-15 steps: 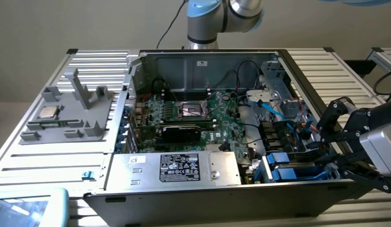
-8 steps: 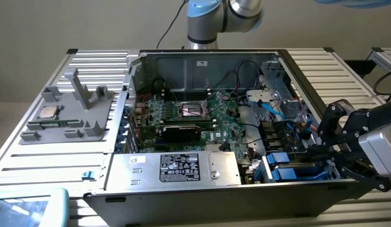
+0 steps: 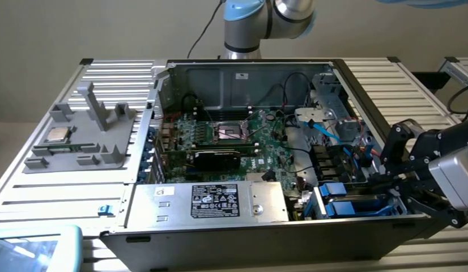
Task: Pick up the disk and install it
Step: 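Insert the first disk wire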
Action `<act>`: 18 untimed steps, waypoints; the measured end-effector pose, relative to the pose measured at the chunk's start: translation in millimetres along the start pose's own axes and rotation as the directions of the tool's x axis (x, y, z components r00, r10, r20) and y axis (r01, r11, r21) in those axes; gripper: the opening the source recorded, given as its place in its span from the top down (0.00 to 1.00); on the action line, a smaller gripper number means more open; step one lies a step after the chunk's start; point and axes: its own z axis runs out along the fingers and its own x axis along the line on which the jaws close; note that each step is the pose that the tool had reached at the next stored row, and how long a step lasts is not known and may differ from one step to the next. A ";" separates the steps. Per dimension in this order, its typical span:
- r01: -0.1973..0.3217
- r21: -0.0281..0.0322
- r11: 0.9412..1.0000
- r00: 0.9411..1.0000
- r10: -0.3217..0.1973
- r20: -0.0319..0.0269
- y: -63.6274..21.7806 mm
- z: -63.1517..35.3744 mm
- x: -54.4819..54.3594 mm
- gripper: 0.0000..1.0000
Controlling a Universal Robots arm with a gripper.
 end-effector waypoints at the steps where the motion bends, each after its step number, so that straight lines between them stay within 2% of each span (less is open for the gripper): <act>1: -0.001 -0.001 1.000 1.000 0.001 -0.006 -0.1 -0.7 -1.5 0.84; 4: 0.000 0.001 1.000 1.000 0.000 -0.027 0.0 -2.4 -5.7 0.84; 9: 0.003 0.010 1.000 0.997 -0.002 -0.072 -0.3 -3.8 -11.5 0.84; 10: 0.002 0.010 1.000 0.997 -0.001 -0.080 -0.3 -4.2 -12.7 0.84; 14: -0.001 0.005 1.000 0.994 0.001 -0.108 0.1 -6.3 -18.1 0.84; 15: -0.002 0.001 1.000 0.993 0.002 -0.118 -0.2 -6.3 -19.6 0.84; 16: -0.003 -0.001 1.000 0.992 0.003 -0.124 -0.3 -6.3 -20.1 0.84; 18: -0.004 -0.001 1.000 0.992 0.004 -0.126 -0.3 -6.0 -20.2 0.84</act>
